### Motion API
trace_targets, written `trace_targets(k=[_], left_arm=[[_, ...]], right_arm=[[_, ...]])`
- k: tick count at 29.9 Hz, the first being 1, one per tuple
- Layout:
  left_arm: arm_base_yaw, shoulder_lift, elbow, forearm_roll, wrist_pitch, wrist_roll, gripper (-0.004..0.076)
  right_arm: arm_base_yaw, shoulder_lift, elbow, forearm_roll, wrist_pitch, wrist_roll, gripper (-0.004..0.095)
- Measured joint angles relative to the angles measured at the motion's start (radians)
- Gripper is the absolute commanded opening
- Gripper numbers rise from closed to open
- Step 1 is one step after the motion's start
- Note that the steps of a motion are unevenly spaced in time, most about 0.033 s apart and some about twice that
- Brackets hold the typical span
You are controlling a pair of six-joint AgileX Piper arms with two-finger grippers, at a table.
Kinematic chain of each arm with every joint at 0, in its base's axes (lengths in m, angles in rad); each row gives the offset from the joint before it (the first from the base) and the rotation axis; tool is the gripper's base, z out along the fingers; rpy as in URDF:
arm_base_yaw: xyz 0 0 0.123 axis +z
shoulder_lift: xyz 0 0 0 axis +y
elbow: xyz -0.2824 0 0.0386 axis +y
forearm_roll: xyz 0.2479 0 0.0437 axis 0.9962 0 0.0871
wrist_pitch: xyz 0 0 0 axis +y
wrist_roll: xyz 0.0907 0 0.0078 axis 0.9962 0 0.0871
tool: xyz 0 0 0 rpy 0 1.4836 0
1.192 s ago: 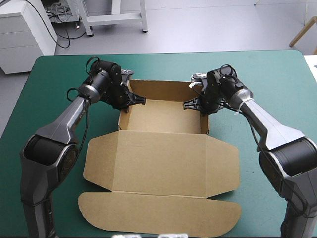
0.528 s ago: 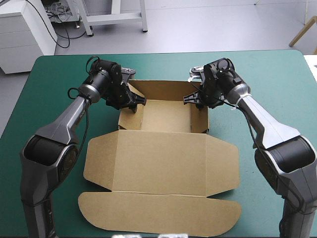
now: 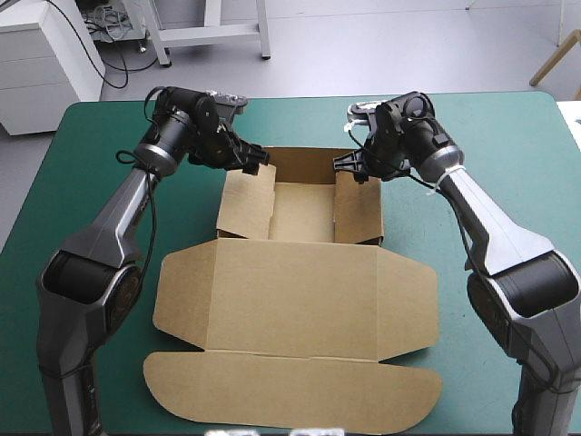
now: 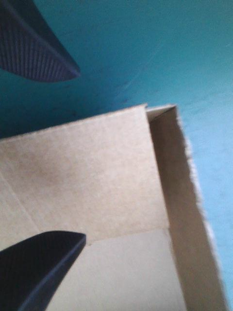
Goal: Fold the box
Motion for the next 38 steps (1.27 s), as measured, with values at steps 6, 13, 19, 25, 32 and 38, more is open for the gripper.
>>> trace_targets(k=[6,13,19,25,32,38], left_arm=[[0.000,-0.027,-0.104,0.000,0.008,0.000,0.0558],[0.000,-0.127,-0.121,0.037,0.009,0.034,0.0131],[0.000,-0.259,-0.058,0.031,0.009,0.094,-0.0010],[0.000,-0.459,0.186,0.046,0.009,0.149,-0.0010],[0.000,-0.692,0.531,0.103,0.009,0.168,-0.0010],[0.000,-0.885,0.770,0.119,0.008,0.168,-0.0010]], right_arm=[[0.001,-0.062,-0.027,0.000,0.006,-0.014,0.0496],[0.002,-0.134,-0.029,0.000,0.012,-0.011,0.0487],[0.002,-0.140,0.028,0.000,0.013,-0.007,0.0487],[0.002,-0.129,0.113,0.000,0.014,0.018,0.0485],[0.002,-0.054,0.123,0.043,0.008,0.045,0.0485],[0.002,-0.004,0.124,0.066,0.005,0.047,0.0485]])
